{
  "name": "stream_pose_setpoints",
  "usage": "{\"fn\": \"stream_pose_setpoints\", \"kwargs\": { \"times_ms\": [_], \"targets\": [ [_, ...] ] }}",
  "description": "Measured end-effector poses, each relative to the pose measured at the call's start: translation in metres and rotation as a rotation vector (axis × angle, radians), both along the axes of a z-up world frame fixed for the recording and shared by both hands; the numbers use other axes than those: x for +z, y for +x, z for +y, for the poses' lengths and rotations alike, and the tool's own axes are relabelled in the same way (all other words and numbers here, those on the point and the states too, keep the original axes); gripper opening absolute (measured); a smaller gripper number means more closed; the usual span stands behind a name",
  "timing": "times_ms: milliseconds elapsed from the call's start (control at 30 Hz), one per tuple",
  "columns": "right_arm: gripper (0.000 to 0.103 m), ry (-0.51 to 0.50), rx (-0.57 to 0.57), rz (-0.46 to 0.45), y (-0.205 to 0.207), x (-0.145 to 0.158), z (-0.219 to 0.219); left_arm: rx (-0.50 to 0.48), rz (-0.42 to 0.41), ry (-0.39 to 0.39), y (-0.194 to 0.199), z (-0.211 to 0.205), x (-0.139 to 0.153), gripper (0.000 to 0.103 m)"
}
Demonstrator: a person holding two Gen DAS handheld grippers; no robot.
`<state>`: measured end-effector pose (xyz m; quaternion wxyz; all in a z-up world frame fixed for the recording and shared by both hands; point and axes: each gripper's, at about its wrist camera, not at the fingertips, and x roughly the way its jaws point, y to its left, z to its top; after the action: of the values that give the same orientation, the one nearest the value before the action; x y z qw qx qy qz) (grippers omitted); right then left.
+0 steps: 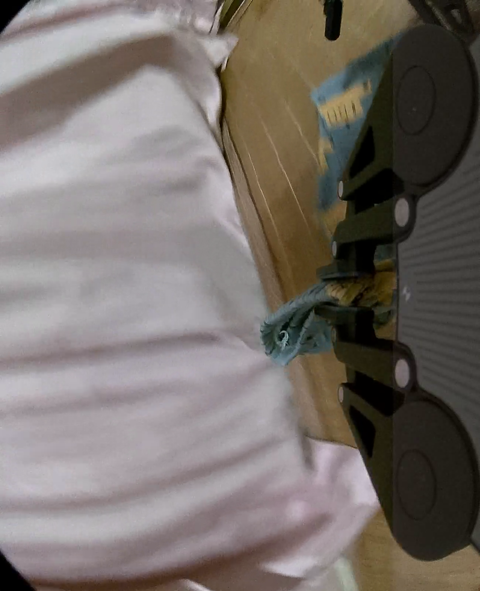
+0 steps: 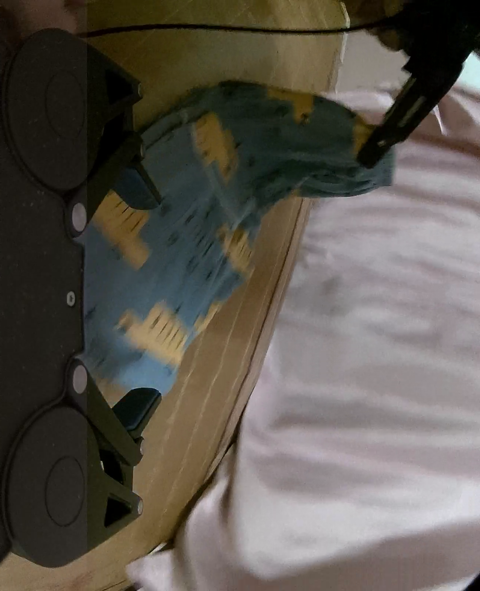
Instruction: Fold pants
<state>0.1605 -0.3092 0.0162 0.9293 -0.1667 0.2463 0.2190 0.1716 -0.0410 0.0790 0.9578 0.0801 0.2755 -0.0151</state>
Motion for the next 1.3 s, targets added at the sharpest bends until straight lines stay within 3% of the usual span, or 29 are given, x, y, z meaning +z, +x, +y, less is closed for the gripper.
{"fn": "stream_pose_setpoints", "kwargs": {
  "times_ms": [133,300,433,633,733,767,867,933,1100,1167,1267,1300],
  "targets": [
    [0.102,0.062,-0.106,0.021,0.003,-0.003,-0.033,-0.157,-0.024,0.078,-0.004,-0.059,0.008,0.015],
    [0.102,0.056,-0.186,0.003,0.014,0.002,-0.065,-0.297,0.040,0.154,0.000,-0.130,-0.018,0.015],
    [0.102,0.052,-0.281,0.019,0.028,-0.001,-0.101,-0.356,0.105,0.183,0.004,-0.173,-0.049,0.014],
    [0.102,0.090,-0.400,0.039,0.041,-0.006,-0.148,-0.444,0.090,0.188,0.000,-0.215,-0.073,0.007],
    [0.102,0.129,-0.422,0.052,0.044,-0.006,-0.159,-0.437,0.114,0.182,0.005,-0.221,-0.082,0.007],
    [0.102,0.143,-0.419,0.052,0.043,-0.006,-0.162,-0.431,0.115,0.166,0.005,-0.218,-0.081,0.007],
    [0.102,0.190,-0.385,0.066,0.046,-0.005,-0.157,-0.395,0.112,0.165,0.000,-0.203,-0.079,0.021],
    [0.102,0.234,-0.338,0.089,0.046,-0.004,-0.151,-0.385,0.124,0.177,-0.004,-0.191,-0.081,0.034],
    [0.102,0.307,-0.202,0.141,0.046,-0.007,-0.124,-0.381,0.178,0.171,-0.019,-0.158,-0.086,0.050],
    [0.100,0.324,-0.141,0.156,0.046,-0.005,-0.112,-0.403,0.188,0.190,-0.022,-0.150,-0.093,0.051],
    [0.088,0.321,-0.054,0.183,0.052,0.002,-0.088,-0.433,0.204,0.217,-0.020,-0.144,-0.101,0.050],
    [0.086,0.326,-0.024,0.191,0.055,0.005,-0.079,-0.444,0.227,0.223,-0.017,-0.144,-0.105,0.042]
  ]
}}
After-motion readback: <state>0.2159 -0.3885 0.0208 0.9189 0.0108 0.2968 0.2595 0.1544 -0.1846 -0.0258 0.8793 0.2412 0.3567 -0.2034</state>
